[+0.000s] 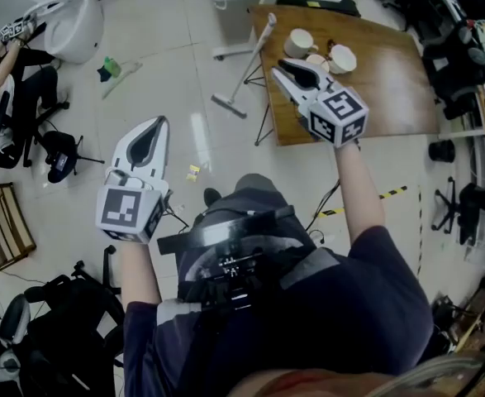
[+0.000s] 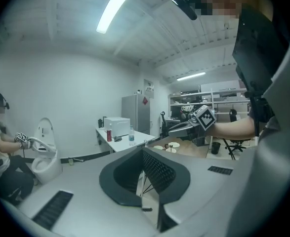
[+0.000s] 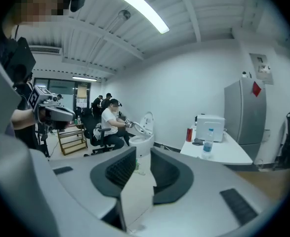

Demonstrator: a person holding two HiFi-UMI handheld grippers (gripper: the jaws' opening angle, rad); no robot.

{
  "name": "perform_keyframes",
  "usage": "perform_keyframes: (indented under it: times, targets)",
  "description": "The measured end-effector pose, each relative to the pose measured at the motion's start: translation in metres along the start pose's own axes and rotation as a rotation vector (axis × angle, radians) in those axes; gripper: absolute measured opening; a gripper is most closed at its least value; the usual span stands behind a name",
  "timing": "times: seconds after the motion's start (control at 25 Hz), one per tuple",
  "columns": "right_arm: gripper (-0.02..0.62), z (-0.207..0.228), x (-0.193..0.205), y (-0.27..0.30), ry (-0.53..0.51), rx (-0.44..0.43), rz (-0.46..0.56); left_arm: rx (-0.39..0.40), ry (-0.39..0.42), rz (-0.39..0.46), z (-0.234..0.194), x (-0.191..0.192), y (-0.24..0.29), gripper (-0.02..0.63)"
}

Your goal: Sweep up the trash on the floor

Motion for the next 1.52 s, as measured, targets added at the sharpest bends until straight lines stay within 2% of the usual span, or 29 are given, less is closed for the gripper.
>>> perform_keyframes:
  times: [0.16,0.28,0.36,0.56,0.76,0.96,1.08,1.16,1.32,1.52]
  targets:
    - [0.178,0.045,0.005,0.03,-0.027,0.053,-0.042,-0.056,-0.014,-0.032,-0.029,-0.001,0.019,0.002]
    - [0.236,0.089,0.007,0.056,-0.034,0.125,-0.051,-0.117,-0.052,-0.03,-0.053,-0.004,0.038,0.002]
    - [0.259,0.114,0.014,0.074,-0.033,0.168,-0.06,-0.14,-0.069,-0.059,-0.062,-0.001,0.049,0.002]
    - [0.276,0.165,0.041,0.117,-0.039,0.25,-0.111,-0.181,-0.07,-0.108,-0.075,0.0,0.081,0.002]
    - [0.278,0.194,0.07,0.148,-0.015,0.273,-0.166,-0.212,-0.101,-0.147,-0.083,0.005,0.1,0.002]
    - [0.275,0.203,0.091,0.164,-0.047,0.246,-0.212,-0.238,-0.106,-0.188,-0.084,0.01,0.106,0.002]
    - [0.218,0.201,0.097,0.173,-0.073,0.22,-0.216,-0.264,-0.116,-0.209,-0.084,0.013,0.104,0.002]
    - [0.149,0.2,0.1,0.179,-0.1,0.217,-0.216,-0.283,-0.122,-0.22,-0.085,0.014,0.103,0.002]
    - [0.135,0.197,0.1,0.187,-0.065,0.172,-0.168,-0.316,-0.122,-0.229,-0.087,0.017,0.1,0.002]
    - [0.121,0.178,0.095,0.192,-0.04,0.066,-0.135,-0.354,-0.138,-0.24,-0.082,0.021,0.094,0.002]
Point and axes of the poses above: the fingertips, and each gripper's own axes: y forward along the fingers, z to its right, x out of its underside, the point moved 6 cm from there along -y, backward along the fingers, and after that the axes turned 3 degrees about -x, right-handed, at the moved point
